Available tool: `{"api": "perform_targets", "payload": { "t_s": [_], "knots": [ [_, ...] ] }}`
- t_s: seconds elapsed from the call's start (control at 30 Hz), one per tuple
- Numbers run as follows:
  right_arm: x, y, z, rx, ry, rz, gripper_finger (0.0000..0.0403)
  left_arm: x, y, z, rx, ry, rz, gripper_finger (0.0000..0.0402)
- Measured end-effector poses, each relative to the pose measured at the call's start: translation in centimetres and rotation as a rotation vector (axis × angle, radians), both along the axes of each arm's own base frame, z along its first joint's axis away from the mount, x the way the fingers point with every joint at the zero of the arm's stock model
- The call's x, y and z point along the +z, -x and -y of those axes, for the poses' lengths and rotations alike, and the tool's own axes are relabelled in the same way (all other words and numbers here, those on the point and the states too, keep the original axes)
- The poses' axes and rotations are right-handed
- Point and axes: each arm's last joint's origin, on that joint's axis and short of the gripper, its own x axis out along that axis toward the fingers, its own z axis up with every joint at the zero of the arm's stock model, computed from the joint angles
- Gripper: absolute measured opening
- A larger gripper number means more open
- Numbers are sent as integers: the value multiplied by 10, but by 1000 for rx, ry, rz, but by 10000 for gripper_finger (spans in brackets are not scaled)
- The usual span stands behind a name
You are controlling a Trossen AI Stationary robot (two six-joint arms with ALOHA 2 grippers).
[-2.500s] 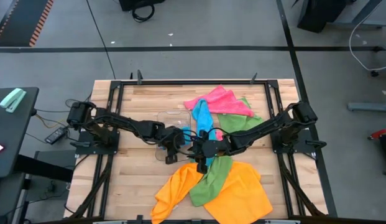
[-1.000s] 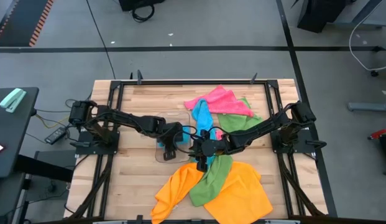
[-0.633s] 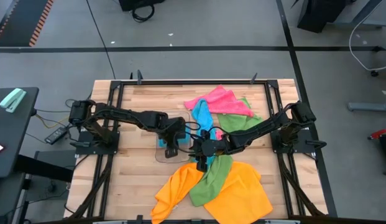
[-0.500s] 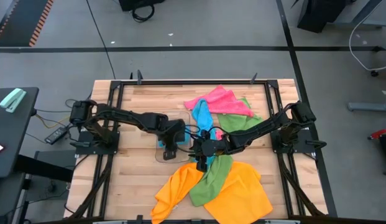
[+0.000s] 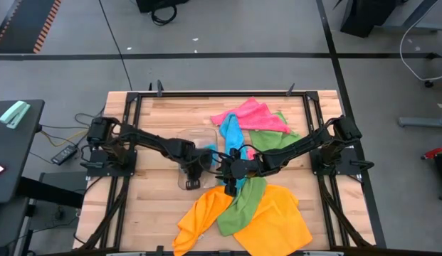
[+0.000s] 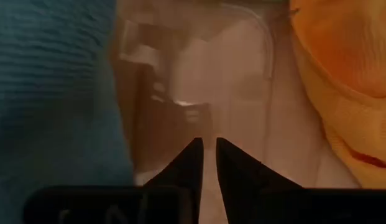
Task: Fold microfiber towels
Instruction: Put the left blue towel into the transparent bin
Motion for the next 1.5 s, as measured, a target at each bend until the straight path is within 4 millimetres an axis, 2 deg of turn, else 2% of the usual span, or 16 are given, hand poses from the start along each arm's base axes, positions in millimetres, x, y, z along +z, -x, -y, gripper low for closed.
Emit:
{"api": "perform_targets", "payload": {
  "t_s": [0.17,0.4,0.63,1.17,1.5],
  "knots": [
    [0,0,0,-3,-3,0,147,-5,0,-6,63,-128,-10,43],
    [1,-1,0,-2,-4,1,147,3,-3,-6,71,-120,-18,47],
    [15,-7,-1,33,15,26,147,14,-8,-6,62,-110,-12,47],
    [0,-2,12,63,2,-38,147,13,-7,-4,36,-68,-16,36],
    [0,-1,11,81,-30,-50,147,12,-5,-16,59,-206,-40,38]
  ]
}}
